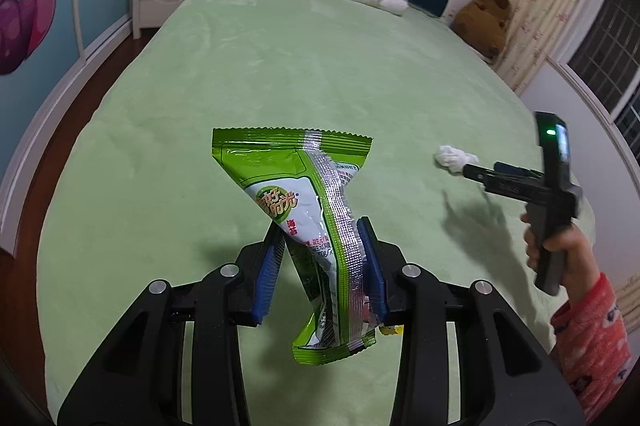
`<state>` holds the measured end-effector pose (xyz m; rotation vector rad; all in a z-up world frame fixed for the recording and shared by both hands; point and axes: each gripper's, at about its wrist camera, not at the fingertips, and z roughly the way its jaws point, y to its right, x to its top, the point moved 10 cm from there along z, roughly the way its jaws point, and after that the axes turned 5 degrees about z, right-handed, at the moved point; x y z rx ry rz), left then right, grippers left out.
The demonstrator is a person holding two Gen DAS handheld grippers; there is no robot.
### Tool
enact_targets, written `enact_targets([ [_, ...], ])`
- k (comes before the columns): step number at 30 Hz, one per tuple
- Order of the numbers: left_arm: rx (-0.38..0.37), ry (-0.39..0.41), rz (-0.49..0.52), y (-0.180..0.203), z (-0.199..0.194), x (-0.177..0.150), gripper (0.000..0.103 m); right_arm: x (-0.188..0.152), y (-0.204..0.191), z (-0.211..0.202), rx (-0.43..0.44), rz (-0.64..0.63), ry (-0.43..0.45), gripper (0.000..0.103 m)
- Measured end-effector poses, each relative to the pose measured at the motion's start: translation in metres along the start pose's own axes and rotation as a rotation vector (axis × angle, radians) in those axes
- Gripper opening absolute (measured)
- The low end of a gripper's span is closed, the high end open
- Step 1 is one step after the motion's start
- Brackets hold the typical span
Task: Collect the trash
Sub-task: 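Grasp the green snack bag with the left tool while the right tool grasps the white tissue, then carry snack bag and tissue over the orange bucket and open both tools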
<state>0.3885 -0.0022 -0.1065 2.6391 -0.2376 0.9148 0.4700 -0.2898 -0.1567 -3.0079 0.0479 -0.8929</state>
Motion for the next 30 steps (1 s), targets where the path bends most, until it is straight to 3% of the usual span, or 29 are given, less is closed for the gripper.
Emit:
enact_targets([
  [6, 0.020, -0.010, -0.022, -0.019, 0.009, 0.003, 0.037, 0.020, -0.006, 0.042, -0.056, -0.073, -0.030, 0.087],
  [7, 0.019, -0.011, -0.025, -0.021, 0.009, 0.002, 0.037, 0.020, -0.005, 0.051, -0.091, -0.098, -0.047, 0.073],
  [10, 0.015, -0.010, -0.030, -0.022, 0.009, 0.003, 0.037, 0.017, -0.004, 0.056, -0.129, -0.125, -0.053, 0.051],
  [14, 0.006, -0.008, -0.032, -0.021, 0.006, -0.001, 0.037, 0.015, -0.002, 0.045, -0.144, -0.120, -0.016, 0.043],
  [22, -0.002, 0.005, -0.030, -0.016, -0.018, -0.012, 0.037, -0.006, 0.003, -0.027, -0.090, -0.087, 0.084, 0.042],
  [30, -0.034, 0.002, 0.041, 0.014, -0.069, -0.058, 0.036, -0.084, -0.020, -0.163, 0.090, -0.099, 0.202, 0.042],
])
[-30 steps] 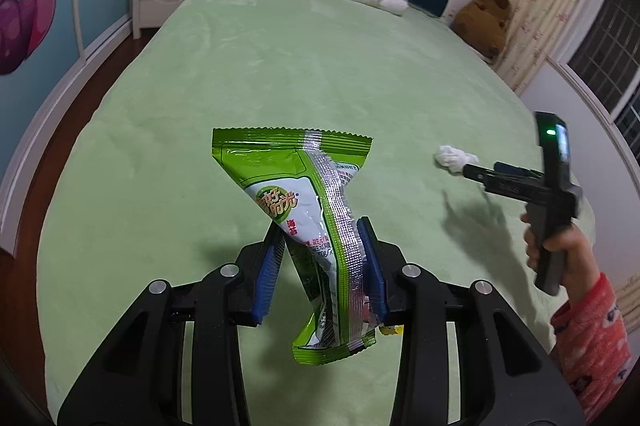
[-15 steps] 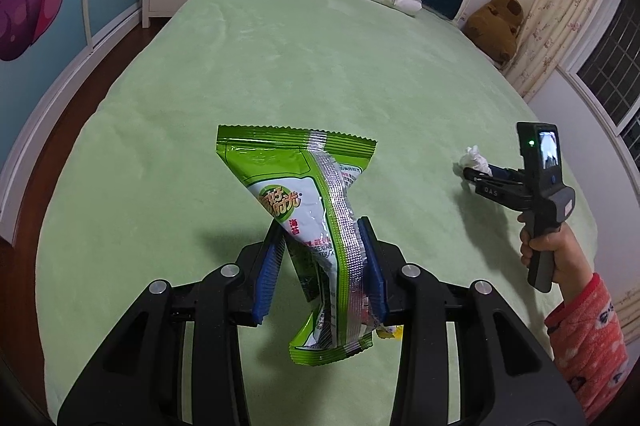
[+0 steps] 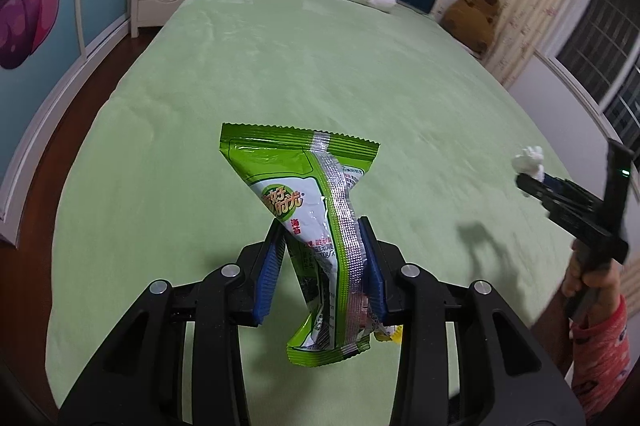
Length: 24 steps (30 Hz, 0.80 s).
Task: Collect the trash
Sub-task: 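Carry snack bag and tissue over the orange bucket and open both tools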
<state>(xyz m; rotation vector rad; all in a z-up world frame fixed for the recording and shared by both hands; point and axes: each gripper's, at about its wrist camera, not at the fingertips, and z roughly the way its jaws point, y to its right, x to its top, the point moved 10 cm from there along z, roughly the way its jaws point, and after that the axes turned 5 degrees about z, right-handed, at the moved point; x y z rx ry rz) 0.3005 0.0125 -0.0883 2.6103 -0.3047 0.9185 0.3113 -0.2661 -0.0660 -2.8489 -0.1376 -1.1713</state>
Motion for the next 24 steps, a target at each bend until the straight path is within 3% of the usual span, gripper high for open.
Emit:
enact_targets([
  [6, -0.043, 0.002, 0.080, 0.041, -0.043, -0.052, 0.036, -0.073, -0.024, -0.091, 0.108, 0.022, 0.019, 0.043],
  [12, -0.103, -0.022, 0.155, 0.082, -0.067, -0.111, 0.036, -0.156, -0.042, -0.132, 0.168, 0.043, -0.036, 0.043],
  [18, -0.175, -0.197, 0.204, 0.116, -0.036, -0.199, 0.036, -0.247, -0.060, -0.134, 0.200, 0.095, -0.151, 0.043],
  [21, -0.211, -0.320, 0.210, 0.126, -0.007, -0.247, 0.036, -0.292, -0.063, -0.117, 0.215, 0.167, -0.253, 0.043],
  [24, -0.194, -0.423, 0.223, 0.129, 0.026, -0.290, 0.036, -0.339, -0.066, -0.088, 0.237, 0.264, -0.386, 0.043],
])
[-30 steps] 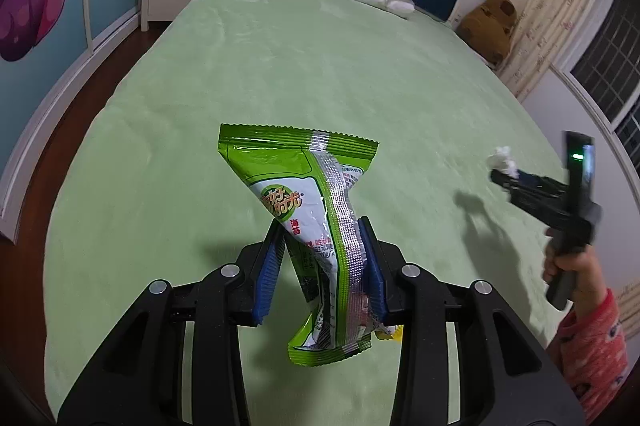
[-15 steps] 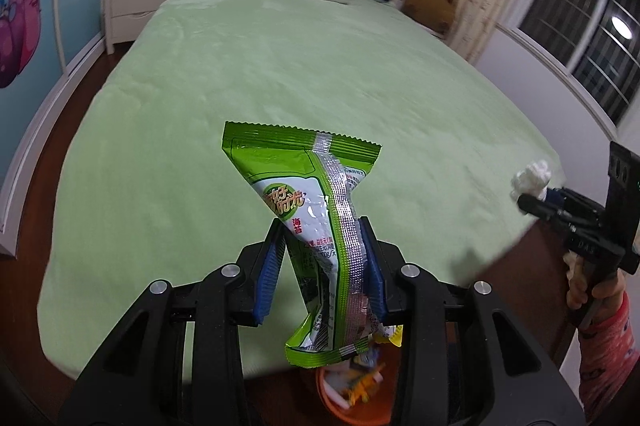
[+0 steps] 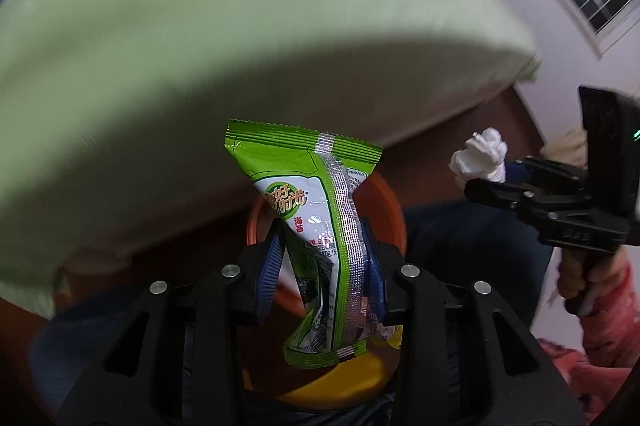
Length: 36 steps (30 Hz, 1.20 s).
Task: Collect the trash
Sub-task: 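Carry snack bag and tissue over the orange bucket and open both tools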
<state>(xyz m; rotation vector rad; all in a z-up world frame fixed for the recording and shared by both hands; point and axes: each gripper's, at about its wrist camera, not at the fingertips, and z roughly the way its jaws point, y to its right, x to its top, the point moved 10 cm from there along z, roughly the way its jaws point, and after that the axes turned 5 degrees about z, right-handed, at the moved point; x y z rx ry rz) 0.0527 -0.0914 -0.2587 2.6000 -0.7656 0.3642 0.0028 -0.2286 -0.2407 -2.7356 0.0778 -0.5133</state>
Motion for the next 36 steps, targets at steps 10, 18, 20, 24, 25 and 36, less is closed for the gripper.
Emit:
enact_targets([
  [10, 0.036, -0.233, -0.050, -0.010, 0.109, -0.049, 0.036, -0.051, 0.028, 0.079, -0.058, 0.136, -0.187, 0.044],
  [18, 0.041, -0.267, -0.077, -0.016, 0.125, -0.056, 0.036, -0.065, 0.038, 0.108, -0.091, 0.179, -0.248, 0.044],
  [20, 0.045, -0.273, -0.081, -0.012, 0.124, -0.052, 0.036, -0.066, 0.042, 0.110, -0.093, 0.187, -0.251, 0.045],
  [24, 0.061, -0.264, -0.088, -0.015, 0.127, -0.053, 0.051, -0.063, 0.040, 0.110, -0.104, 0.189, -0.248, 0.058],
  [25, 0.073, -0.256, -0.080, -0.016, 0.126, -0.051, 0.055, -0.063, 0.044, 0.105, -0.109, 0.191, -0.246, 0.059],
  [36, 0.085, -0.242, -0.112, -0.022, 0.121, -0.050, 0.075, -0.058, 0.047, 0.097, -0.098, 0.221, -0.223, 0.072],
])
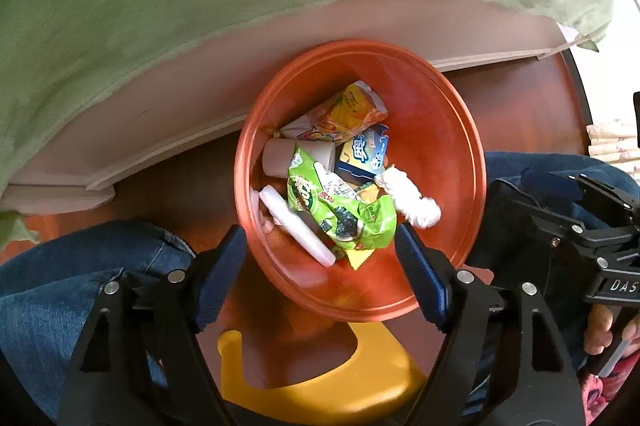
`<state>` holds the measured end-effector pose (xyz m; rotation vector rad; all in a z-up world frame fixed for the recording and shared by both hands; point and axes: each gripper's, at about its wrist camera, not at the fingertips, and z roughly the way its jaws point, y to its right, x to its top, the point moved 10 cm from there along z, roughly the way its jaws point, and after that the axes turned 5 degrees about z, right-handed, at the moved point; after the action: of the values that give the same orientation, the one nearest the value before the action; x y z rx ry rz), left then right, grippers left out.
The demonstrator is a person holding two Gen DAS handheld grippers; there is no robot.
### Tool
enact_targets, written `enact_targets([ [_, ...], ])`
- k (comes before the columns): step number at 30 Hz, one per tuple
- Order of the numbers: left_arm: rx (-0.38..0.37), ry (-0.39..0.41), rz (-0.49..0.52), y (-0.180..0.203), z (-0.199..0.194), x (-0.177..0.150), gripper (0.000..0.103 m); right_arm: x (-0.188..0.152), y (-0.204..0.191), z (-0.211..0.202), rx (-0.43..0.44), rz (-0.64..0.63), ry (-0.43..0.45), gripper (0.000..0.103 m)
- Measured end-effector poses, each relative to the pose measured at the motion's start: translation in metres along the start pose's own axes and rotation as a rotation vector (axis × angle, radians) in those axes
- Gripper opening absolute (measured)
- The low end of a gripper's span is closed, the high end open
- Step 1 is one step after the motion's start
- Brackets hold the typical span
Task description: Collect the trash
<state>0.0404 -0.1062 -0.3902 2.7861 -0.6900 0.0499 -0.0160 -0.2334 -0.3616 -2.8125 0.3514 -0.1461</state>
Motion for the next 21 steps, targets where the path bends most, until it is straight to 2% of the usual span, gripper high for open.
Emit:
enact_targets([
  [7, 0.008, 0.019, -0.015, 0.000, -0.009, 0.002, 0.075, 0.004, 0.001, -0.009, 0.001, 0.016, 0.030, 0.073],
  [10, 0.007, 0.053, -0.029, -0.002, -0.024, 0.004, 0.075, 0.008, -0.004, -0.022, -0.004, 0.006, 0.067, 0.073],
  [14, 0.042, 0.157, -0.049, -0.006, -0.064, 0.016, 0.075, 0.023, -0.017, -0.058, -0.024, -0.036, 0.183, 0.080],
  [18, 0.085, 0.290, -0.094, -0.017, -0.117, 0.034, 0.080, 0.043, -0.040, -0.108, -0.055, -0.109, 0.338, 0.089],
  [21, 0.160, 0.414, -0.118, -0.031, -0.165, 0.046, 0.084, 0.056, -0.061, -0.145, -0.061, -0.161, 0.449, 0.093],
])
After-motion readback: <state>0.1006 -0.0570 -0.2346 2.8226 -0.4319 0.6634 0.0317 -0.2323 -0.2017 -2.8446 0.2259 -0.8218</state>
